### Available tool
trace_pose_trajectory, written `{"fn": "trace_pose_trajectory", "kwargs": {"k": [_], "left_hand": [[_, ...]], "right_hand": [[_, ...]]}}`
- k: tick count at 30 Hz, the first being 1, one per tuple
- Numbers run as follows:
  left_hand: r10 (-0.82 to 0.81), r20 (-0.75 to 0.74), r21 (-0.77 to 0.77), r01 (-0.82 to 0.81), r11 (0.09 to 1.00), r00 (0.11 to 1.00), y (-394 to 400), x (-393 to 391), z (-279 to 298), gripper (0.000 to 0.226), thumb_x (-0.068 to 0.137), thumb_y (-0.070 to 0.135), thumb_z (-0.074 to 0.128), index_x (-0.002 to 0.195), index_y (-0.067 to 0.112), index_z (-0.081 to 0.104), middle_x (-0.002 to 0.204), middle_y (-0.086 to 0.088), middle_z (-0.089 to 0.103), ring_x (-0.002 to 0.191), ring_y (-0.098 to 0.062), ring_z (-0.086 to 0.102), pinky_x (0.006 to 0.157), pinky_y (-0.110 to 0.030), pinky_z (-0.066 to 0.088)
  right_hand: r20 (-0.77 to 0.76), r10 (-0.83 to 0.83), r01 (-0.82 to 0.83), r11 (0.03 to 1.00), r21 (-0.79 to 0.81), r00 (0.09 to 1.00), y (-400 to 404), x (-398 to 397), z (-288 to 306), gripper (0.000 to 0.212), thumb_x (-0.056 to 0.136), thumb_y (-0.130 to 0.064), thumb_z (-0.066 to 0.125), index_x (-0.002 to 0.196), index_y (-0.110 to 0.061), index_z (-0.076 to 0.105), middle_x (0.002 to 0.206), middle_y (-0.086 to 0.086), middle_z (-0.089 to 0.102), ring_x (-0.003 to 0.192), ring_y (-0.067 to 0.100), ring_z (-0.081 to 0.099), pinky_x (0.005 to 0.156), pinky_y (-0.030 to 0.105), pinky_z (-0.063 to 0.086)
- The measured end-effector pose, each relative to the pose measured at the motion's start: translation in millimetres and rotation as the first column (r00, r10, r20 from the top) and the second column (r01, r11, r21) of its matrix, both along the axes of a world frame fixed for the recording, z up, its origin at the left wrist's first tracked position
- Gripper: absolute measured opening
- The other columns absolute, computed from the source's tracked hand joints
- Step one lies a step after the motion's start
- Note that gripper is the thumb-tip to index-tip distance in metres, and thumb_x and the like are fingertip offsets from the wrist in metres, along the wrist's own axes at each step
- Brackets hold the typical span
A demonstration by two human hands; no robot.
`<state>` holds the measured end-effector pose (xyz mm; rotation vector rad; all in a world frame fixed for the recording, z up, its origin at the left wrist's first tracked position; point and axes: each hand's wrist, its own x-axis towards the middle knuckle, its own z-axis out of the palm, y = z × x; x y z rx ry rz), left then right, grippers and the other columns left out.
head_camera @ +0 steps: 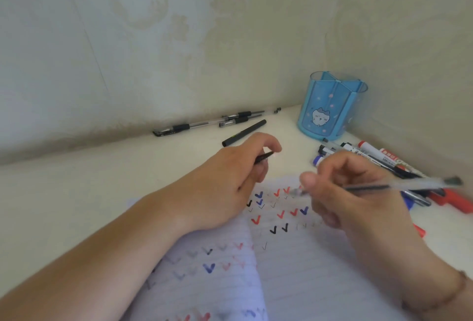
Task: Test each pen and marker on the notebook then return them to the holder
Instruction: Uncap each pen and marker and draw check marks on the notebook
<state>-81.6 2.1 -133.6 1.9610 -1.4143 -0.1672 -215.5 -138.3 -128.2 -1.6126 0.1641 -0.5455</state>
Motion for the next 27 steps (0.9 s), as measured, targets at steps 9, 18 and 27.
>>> {"fn": "trace_pose_trajectory", "kwargs": {"k": [9,18,27], "left_hand": [[-0.017,-0.125,-0.081,0.007,0.997,0.992,-2.6,-1.2,0.1,0.037,0.095,-0.001,0.051,0.103,0.033,0.039,0.099,0.014,0.072,0.083,-0.001,0.065,0.073,-0.007,0.043],[-0.033,-0.068,-0.04,0.03,0.999,0.997,-2.8,-2.9,1.7,0.055,0.097,0.001,0.05,0.135,0.034,0.03,0.104,0.012,0.07,0.092,0.006,0.06,0.081,-0.003,0.039],[-0.173,-0.01,-0.036,0.172,0.984,0.985,-0.9,-5.6,0.9,0.085,0.093,-0.015,0.044,0.148,0.041,0.012,0.104,0.006,0.067,0.092,0.011,0.058,0.083,-0.002,0.037]], "right_hand": [[-0.021,0.002,-0.001,0.999,0.048,1.0,-18.2,-1.8,6.1,0.022,0.07,-0.009,0.051,0.065,-0.021,0.069,0.061,0.014,0.066,0.046,0.026,0.052,0.038,0.021,0.029],[-0.011,-0.037,0.037,0.999,0.035,0.999,-18.0,-2.2,9.7,0.022,0.069,-0.008,0.052,0.063,-0.02,0.07,0.061,0.013,0.067,0.043,0.024,0.052,0.039,0.021,0.028],[-0.05,0.005,-0.008,0.998,-0.07,0.999,-12.2,-0.8,8.2,0.023,0.067,-0.028,0.068,0.082,-0.012,0.075,0.075,0.013,0.074,0.047,0.026,0.059,0.038,0.025,0.032]]}}
